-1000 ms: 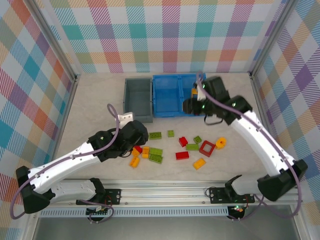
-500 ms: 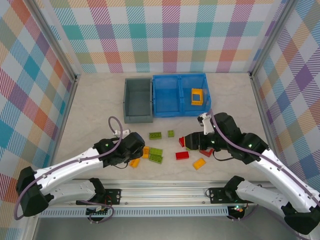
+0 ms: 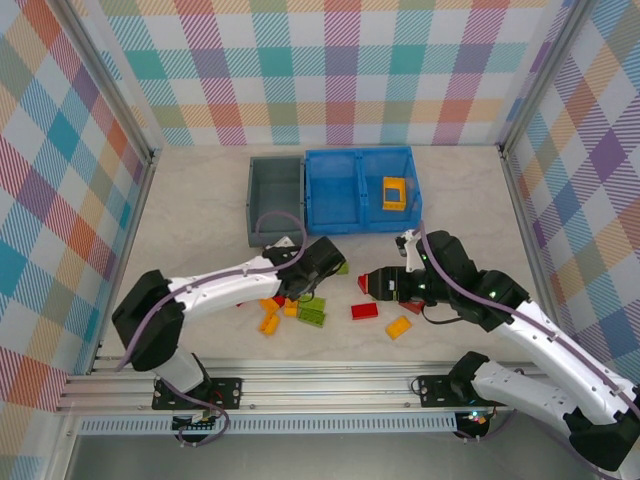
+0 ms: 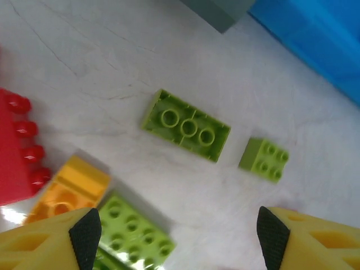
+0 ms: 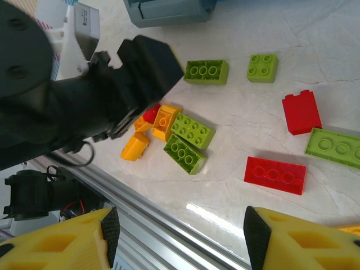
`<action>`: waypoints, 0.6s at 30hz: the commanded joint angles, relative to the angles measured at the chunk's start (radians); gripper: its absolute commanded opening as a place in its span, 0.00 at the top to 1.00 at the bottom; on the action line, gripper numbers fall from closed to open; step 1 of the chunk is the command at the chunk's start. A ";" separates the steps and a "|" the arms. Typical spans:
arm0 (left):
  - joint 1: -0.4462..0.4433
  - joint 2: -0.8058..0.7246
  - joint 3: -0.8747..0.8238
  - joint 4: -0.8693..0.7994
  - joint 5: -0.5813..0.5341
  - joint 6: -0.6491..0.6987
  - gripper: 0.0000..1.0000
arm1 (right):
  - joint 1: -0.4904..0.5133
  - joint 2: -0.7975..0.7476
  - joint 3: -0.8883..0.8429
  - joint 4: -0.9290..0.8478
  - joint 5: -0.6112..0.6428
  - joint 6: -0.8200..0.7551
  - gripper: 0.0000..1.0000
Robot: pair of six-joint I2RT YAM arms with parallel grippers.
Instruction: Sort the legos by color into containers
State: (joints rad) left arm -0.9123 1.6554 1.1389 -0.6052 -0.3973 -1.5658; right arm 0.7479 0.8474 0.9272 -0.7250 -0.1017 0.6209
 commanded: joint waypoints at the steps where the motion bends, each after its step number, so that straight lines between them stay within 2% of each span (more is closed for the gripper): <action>1: 0.055 0.096 0.070 -0.038 0.052 -0.299 0.25 | 0.007 -0.017 0.019 -0.005 0.022 0.012 0.38; 6: 0.108 0.206 0.145 -0.028 0.148 -0.399 0.21 | 0.006 -0.036 0.013 -0.022 0.033 0.012 0.38; 10: 0.127 0.255 0.192 -0.056 0.150 -0.434 0.20 | 0.007 -0.033 0.013 -0.027 0.028 0.008 0.38; 18: 0.157 0.333 0.218 -0.073 0.185 -0.506 0.34 | 0.006 -0.026 0.020 -0.023 0.033 0.016 0.37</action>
State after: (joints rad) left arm -0.7795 1.9533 1.3327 -0.6277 -0.2279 -1.9694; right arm 0.7479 0.8215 0.9276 -0.7418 -0.0792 0.6220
